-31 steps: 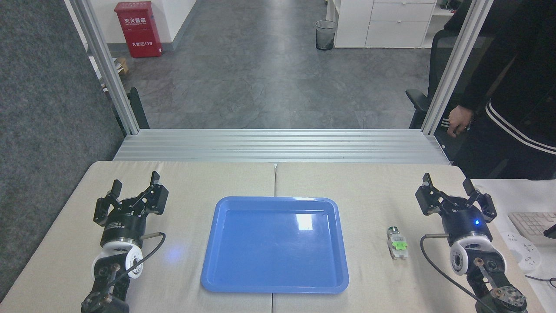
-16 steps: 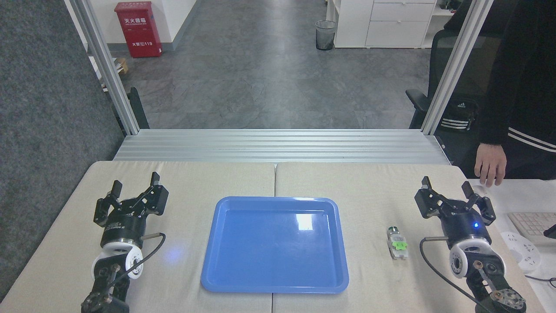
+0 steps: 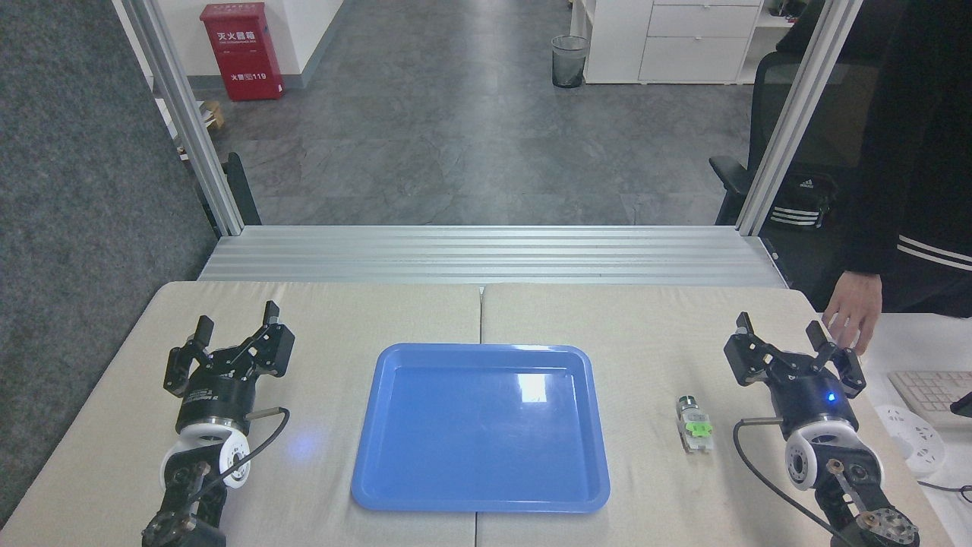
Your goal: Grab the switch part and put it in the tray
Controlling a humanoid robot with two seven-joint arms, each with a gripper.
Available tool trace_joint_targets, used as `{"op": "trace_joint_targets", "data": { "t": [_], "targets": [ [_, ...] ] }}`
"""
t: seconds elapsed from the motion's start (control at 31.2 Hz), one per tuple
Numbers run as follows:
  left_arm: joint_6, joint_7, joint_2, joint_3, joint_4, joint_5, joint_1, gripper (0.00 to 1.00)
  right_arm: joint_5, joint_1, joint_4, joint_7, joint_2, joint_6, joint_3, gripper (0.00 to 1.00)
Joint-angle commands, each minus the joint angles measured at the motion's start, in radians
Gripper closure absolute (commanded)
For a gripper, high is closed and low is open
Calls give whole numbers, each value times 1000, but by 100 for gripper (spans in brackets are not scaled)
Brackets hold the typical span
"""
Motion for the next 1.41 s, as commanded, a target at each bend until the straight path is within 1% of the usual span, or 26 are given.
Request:
{"op": "trace_joint_targets", "data": {
  "t": [0.0,0.61,0.71,0.8,0.9,0.99,1.06,1.12,1.22,1.38],
  "targets": [
    [1,0,0,0,0,0,-1,0,4,3,0,0,-1,-1,1,2],
    [1,0,2,0,0,0,-1,0,6,5,1,0,2,-1,37,2],
    [1,0,2,0,0,0,-1,0,6,11,2,0,23,-1,63,2],
    [1,0,2,0,0,0,-1,0,7,41,2,2,40,-1,105,2],
    [1,0,2,0,0,0,-2,0,12,63,5,14,72,1,146,2],
    [1,0,2,0,0,0,-4,0,51,86,31,61,111,1,166,2],
    [1,-1,2,0,0,0,-4,0,85,94,57,68,135,2,166,2],
    [1,-1,2,0,0,0,-4,0,105,100,78,71,152,2,169,2],
    [1,-1,0,0,0,0,-4,0,108,103,115,71,160,2,174,2],
    [1,0,2,0,0,0,-4,0,112,106,121,77,162,4,186,5]
  ]
}}
